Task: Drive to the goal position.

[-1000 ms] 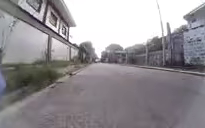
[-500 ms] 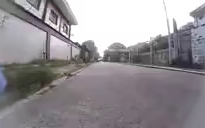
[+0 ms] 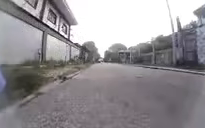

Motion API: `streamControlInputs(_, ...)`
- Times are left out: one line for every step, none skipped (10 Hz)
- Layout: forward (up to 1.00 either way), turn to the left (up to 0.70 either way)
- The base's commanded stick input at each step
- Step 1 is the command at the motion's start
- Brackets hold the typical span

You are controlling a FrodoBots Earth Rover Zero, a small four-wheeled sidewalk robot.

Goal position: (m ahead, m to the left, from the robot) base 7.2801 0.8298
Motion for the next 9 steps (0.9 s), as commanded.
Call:
streamControlInputs(1.00, 0.00)
streamControlInputs(1.00, 0.03)
streamControlInputs(1.00, 0.05)
streamControlInputs(1.00, 0.12)
streamControlInputs(1.00, 0.03)
streamControlInputs(1.00, 0.09)
streamControlInputs(1.00, 0.12)
streamControlInputs(1.00, 0.03)
streamControlInputs(1.00, -0.31)
